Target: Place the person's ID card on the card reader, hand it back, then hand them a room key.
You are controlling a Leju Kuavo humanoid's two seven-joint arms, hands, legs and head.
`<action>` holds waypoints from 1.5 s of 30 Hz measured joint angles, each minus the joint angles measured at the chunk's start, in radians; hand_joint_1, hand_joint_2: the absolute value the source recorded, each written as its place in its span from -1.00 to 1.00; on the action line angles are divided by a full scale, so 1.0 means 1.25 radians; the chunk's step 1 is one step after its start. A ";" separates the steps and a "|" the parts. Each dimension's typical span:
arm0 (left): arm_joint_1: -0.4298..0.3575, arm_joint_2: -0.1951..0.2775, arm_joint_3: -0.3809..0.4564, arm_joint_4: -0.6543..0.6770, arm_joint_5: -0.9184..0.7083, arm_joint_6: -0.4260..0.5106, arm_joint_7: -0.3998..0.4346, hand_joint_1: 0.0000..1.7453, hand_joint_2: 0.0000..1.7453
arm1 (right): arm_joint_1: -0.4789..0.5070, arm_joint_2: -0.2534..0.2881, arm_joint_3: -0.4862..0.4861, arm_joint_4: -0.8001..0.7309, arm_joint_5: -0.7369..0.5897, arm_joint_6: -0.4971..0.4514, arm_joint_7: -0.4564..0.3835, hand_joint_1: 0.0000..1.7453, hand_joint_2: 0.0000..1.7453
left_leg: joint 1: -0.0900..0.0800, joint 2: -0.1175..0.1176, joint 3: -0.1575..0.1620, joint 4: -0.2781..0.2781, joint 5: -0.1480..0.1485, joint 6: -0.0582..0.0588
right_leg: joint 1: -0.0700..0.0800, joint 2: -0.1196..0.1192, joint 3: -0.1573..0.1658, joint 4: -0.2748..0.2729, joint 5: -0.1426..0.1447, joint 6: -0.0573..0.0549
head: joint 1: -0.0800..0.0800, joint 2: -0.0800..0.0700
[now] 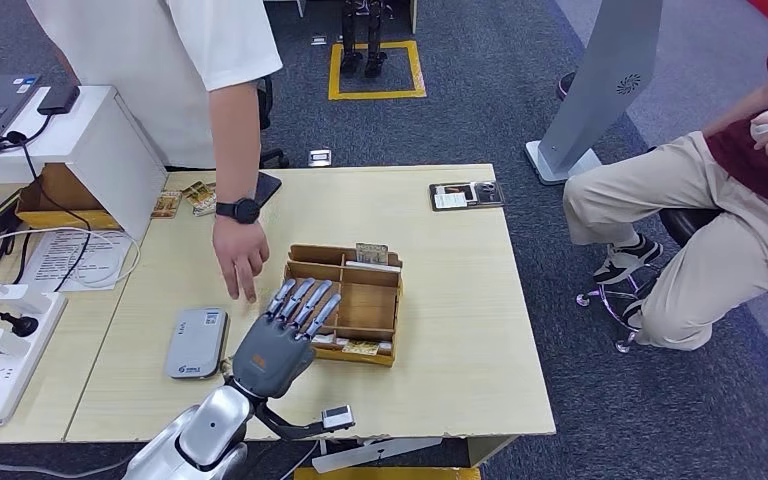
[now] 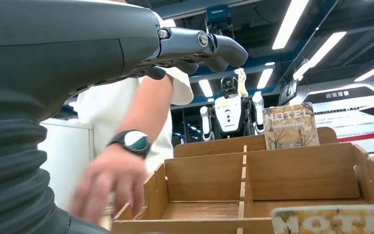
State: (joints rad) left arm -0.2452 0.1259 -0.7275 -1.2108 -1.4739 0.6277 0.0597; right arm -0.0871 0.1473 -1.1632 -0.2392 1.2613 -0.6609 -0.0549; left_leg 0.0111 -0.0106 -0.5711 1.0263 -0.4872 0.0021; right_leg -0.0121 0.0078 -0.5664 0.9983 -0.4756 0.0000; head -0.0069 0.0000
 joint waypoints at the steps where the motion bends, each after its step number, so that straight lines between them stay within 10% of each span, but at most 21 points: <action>1: 0.000 0.000 0.000 0.000 0.010 0.005 -0.007 -1.00 1.00 | 0.000 0.000 0.000 0.000 -0.001 0.000 0.000 -1.00 1.00 | 0.000 0.000 0.000 0.000 0.000 0.000 | 0.000 0.000 0.000 0.000 0.000 0.000 | 0.000 0.000; 31: 0.087 0.078 -0.020 -0.130 0.202 -0.083 -0.189 -1.00 1.00 | 0.001 -0.004 -0.003 0.000 -0.029 -0.004 -0.009 -1.00 1.00 | 0.000 0.000 0.000 0.000 0.000 0.000 | 0.000 0.000 0.000 0.000 0.000 0.000 | 0.000 0.000; 45: 0.045 0.001 -0.066 -0.084 0.234 -0.100 -0.198 -1.00 1.00 | -0.001 -0.004 -0.002 0.000 -0.016 -0.004 -0.008 -1.00 1.00 | 0.000 0.000 0.000 0.000 0.000 0.000 | 0.000 0.000 0.000 0.000 0.000 0.000 | 0.000 0.000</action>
State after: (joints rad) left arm -0.1886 0.1271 -0.8104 -1.3164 -1.1811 0.5026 -0.1872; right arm -0.0886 0.1427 -1.1662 -0.2392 1.2415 -0.6653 -0.0649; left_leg 0.0109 -0.0103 -0.5705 1.0264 -0.4869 0.0018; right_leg -0.0122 0.0079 -0.5665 0.9983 -0.4751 -0.0004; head -0.0069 0.0000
